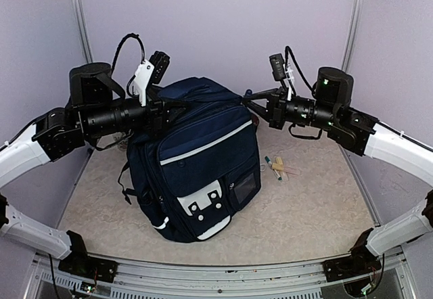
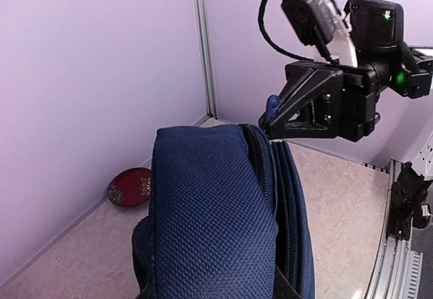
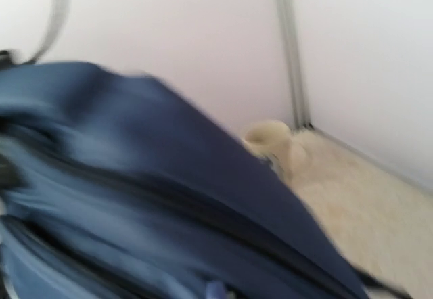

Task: Pack the student bag
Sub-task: Unzip the upper front pocket of the student bag.

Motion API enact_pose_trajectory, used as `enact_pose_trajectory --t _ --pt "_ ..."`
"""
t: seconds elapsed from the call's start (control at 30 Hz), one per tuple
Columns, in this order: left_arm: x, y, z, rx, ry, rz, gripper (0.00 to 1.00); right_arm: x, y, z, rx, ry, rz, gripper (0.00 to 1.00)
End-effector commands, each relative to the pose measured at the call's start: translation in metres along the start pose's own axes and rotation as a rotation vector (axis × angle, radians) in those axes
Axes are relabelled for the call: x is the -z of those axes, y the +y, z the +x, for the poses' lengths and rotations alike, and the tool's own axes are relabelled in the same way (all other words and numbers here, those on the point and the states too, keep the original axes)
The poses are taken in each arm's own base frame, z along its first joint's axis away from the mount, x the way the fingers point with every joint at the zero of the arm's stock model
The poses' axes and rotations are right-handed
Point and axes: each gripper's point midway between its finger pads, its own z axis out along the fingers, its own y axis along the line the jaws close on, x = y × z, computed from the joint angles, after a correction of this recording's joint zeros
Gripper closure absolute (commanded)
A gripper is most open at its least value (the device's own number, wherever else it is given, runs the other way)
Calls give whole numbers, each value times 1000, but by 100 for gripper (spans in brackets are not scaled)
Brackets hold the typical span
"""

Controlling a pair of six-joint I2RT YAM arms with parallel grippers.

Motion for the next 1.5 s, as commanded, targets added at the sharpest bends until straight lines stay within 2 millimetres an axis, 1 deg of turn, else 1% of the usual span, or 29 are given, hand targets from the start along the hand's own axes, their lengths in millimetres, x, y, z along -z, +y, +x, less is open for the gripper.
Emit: enact_pose_trajectory --t 0.0,0.07,0.13,0.23,0.3,0.37,0.57,0.8,0.87,0.93,1.07,1.13,1.2,1.23,1.33,1.4,1.43,1.47 --pt "35 -18 -32 -28 -129 -1 100 42 -54 -28 -130 -172 207 100" --pt "46 -24 -44 -61 -170 -29 100 51 -66 -14 -200 -165 236 100" --pt "56 -26 -57 -75 -212 -47 100 56 -74 0 -269 -163 246 100" --pt "70 -29 -71 -72 -277 -46 100 57 -82 26 -347 -140 247 100" --pt "77 -33 -78 -69 -311 -36 100 56 -88 51 -406 -108 254 100" --pt "80 -34 -82 -68 -330 -38 100 55 -91 66 -450 -95 246 100" --pt "89 -37 -94 -51 -396 -52 100 43 -89 102 -583 -35 181 100" --pt "92 -40 -100 -44 -429 -42 100 37 -101 155 -669 46 232 100" --pt "95 -40 -102 -42 -439 -35 100 35 -101 166 -702 64 221 100" --pt "97 -38 -104 -39 -444 -41 100 31 -98 170 -710 77 214 100" --pt "103 -37 -107 -31 -462 -38 100 26 -98 171 -677 94 239 100" --pt "107 -38 -110 -24 -485 -31 100 26 -104 173 -648 103 272 100" --pt "114 -34 -115 -18 -515 -41 100 29 -115 177 -610 122 342 100" --pt "119 -32 -119 -16 -531 -53 100 30 -118 175 -585 121 360 100" --pt "125 -25 -125 -25 -549 -86 100 26 -120 151 -508 96 361 100" --pt "124 -25 -130 -49 -547 -94 100 19 -116 131 -449 87 326 100" --pt "122 -26 -132 -63 -540 -98 100 15 -112 123 -418 94 297 98" --pt "117 -26 -133 -83 -522 -104 100 11 -109 112 -376 101 273 85"
